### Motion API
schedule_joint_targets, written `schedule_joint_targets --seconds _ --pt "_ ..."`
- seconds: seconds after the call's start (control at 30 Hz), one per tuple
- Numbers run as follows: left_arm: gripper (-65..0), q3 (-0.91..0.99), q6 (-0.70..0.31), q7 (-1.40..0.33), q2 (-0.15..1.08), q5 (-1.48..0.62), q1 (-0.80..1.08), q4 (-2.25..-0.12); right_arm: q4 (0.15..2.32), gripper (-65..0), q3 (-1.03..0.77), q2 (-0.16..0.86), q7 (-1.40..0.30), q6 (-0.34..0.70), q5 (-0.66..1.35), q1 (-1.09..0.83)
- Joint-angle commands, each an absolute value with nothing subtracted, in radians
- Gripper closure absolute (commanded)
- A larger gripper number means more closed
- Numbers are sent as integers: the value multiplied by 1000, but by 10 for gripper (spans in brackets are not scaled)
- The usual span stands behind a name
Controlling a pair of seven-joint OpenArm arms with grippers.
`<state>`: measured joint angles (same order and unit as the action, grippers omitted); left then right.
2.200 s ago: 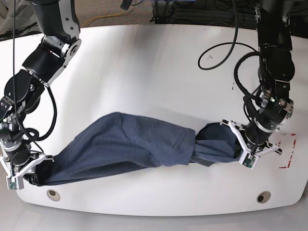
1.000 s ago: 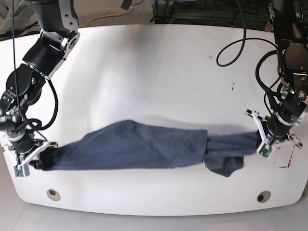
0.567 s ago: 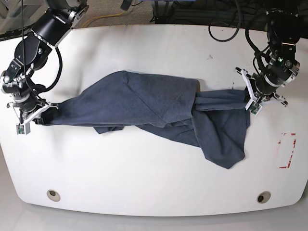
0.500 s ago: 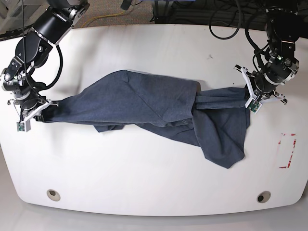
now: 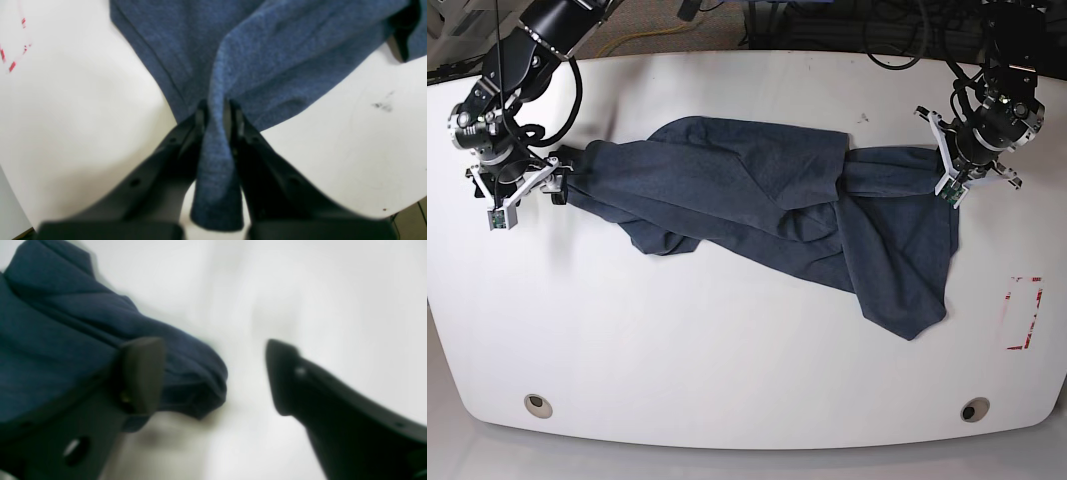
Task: Fold the T-shirt properly
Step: 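Release and regrasp the shirt edge with the right gripper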
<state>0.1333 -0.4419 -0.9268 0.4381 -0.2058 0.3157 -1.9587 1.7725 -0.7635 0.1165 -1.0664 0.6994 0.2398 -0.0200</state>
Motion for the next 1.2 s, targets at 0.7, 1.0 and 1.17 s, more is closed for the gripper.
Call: schedule_joint_targets --seconds 0.7,1.0,1.17 --pt "0 136 -435 -914 447 -208 303 -1974 1979 -496 -513 -79 -1176 698 252 -277" --pt "0 136 -435 -914 447 -208 302 -1974 1972 -496 -473 -113 -1187 698 251 -292" --pt "0 136 -435 -914 447 -208 302 -1974 1968 -496 -455 -114 -1262 698 251 -300"
